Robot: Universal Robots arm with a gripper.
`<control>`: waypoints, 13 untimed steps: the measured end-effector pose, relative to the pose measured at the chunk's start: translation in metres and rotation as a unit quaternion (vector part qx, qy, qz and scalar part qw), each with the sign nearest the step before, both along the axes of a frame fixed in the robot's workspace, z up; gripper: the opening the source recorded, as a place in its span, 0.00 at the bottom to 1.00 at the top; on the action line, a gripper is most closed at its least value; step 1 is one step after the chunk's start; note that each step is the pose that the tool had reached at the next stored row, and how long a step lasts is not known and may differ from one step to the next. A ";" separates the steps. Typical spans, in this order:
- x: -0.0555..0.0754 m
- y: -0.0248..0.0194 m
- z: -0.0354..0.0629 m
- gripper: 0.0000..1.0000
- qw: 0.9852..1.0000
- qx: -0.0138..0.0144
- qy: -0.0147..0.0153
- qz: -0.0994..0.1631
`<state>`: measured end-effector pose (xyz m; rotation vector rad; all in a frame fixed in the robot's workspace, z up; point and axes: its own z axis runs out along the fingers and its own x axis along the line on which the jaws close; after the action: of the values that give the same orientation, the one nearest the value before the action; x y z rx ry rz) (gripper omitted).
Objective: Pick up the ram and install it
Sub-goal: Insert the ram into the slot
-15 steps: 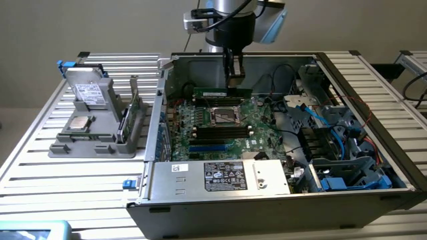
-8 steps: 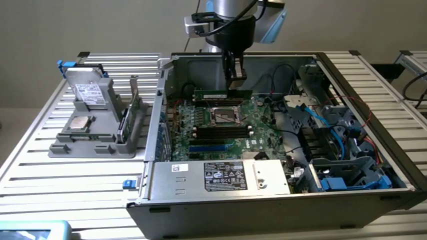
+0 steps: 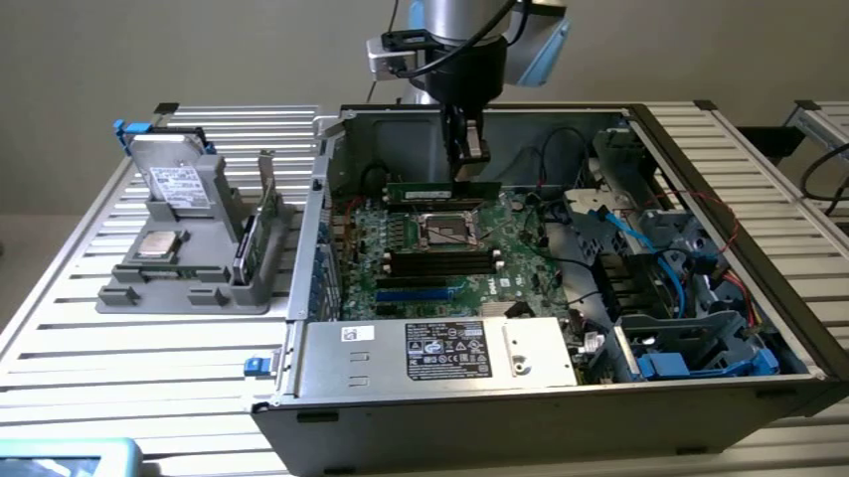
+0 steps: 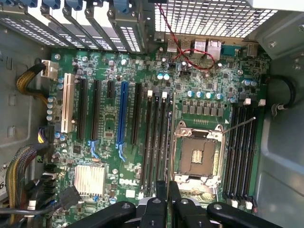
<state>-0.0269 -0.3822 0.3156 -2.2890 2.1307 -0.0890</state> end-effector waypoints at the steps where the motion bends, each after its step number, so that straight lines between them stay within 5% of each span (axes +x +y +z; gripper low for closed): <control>1: 0.000 0.0001 -0.0006 0.14 1.000 -0.001 0.000 0.000; 6: 0.000 0.0004 -0.0034 0.14 1.000 -0.009 -0.003 0.000; 13: 0.000 0.0004 -0.0128 0.14 1.000 -0.009 -0.003 0.000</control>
<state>-0.0269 -0.3818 0.3029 -2.2956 2.1361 -0.1142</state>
